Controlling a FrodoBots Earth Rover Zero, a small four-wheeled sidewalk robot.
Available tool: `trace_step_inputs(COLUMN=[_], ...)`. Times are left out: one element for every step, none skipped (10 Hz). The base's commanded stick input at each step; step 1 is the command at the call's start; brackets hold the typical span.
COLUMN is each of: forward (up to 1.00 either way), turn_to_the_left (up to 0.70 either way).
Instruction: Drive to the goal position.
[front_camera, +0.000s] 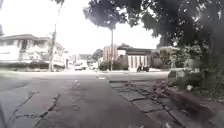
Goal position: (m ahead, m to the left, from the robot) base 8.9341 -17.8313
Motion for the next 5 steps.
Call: trace_step_inputs(forward=[0.70, 0.70, 0.70, 0.70, 0.70], turn_to_the_left=[0.00, 0.00, 0.00, 0.00, -0.02])
